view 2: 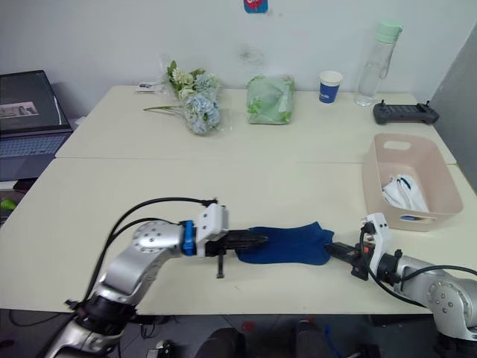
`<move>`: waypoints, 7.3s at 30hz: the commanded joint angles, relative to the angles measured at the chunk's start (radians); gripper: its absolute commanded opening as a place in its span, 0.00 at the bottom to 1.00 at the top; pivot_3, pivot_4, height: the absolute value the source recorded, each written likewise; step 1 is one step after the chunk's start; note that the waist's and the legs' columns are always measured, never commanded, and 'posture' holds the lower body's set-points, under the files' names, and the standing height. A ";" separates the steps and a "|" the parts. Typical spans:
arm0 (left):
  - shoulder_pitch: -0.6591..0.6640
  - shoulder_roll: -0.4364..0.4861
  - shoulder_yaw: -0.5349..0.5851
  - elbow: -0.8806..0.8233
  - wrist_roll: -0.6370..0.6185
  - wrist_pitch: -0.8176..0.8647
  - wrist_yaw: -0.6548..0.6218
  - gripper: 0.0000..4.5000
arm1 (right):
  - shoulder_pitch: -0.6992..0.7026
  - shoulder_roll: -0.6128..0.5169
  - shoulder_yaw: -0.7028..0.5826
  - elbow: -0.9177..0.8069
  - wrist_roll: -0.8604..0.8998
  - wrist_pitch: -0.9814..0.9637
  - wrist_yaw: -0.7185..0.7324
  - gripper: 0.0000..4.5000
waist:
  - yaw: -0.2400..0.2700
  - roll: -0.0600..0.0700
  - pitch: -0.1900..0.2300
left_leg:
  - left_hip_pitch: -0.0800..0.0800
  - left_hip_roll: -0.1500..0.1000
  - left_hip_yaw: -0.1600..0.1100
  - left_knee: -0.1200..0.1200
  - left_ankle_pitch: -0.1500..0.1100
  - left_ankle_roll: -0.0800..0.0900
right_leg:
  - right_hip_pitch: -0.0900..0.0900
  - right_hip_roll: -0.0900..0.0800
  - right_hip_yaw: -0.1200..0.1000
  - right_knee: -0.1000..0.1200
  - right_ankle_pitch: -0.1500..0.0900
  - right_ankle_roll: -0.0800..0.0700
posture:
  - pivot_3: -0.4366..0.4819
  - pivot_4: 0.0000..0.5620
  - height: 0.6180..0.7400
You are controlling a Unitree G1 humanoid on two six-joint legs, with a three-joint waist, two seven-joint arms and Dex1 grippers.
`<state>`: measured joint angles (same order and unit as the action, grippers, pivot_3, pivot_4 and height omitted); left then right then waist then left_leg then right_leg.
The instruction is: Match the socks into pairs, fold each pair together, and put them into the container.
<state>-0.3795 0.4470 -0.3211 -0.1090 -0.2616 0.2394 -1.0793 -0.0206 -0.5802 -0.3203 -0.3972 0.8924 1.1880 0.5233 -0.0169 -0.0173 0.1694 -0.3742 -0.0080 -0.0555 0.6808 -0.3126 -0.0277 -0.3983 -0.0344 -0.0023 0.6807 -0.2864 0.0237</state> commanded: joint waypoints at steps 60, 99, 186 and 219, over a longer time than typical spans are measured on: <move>-0.013 0.145 0.205 -0.208 -0.207 0.320 0.053 0.00 | -0.381 0.099 0.267 0.063 0.116 0.012 -0.005 0.99 | -0.008 0.003 -0.002 | 0.009 0.002 -0.003 -0.002 -0.001 0.001 | 0.009 -0.003 -0.003 -0.003 -0.001 0.000 | 0.48 0.27 1.00; 0.103 0.204 0.075 -0.002 0.066 0.075 0.067 0.00 | -0.387 0.410 0.259 0.302 0.002 0.177 -0.174 0.87 | -0.016 0.003 -0.002 | 0.011 0.003 -0.002 -0.004 -0.001 0.002 | 0.009 -0.002 -0.001 -0.002 -0.001 0.000 | 0.48 0.27 1.00; -0.499 -0.268 0.130 0.059 -0.172 0.196 0.163 1.00 | -0.903 -0.624 0.449 0.995 -1.056 -1.156 0.664 0.48 | -0.006 0.003 0.005 | 0.010 0.000 0.007 -0.002 0.002 -0.003 | 0.008 -0.005 0.007 -0.005 -0.001 0.002 | 0.48 0.27 1.00; -0.472 -0.200 0.127 0.034 -0.147 0.228 0.167 1.00 | -0.951 -0.462 0.466 1.185 -1.141 -1.282 0.590 0.01 | -0.012 0.004 0.005 | 0.011 0.000 0.008 -0.001 0.002 -0.003 | 0.008 -0.004 0.009 -0.002 -0.001 0.002 | 0.48 0.27 1.00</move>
<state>-0.8581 0.2339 -0.1926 -0.0433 -0.4195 0.4784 -0.9069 -0.9260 -0.9902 0.1943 0.8511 -0.2561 -0.0975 1.1283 -0.0293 -0.0132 0.1744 -0.3631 -0.0079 -0.0468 0.6796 -0.3109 -0.0310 -0.3906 -0.0386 0.0068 0.6784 -0.2875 0.0260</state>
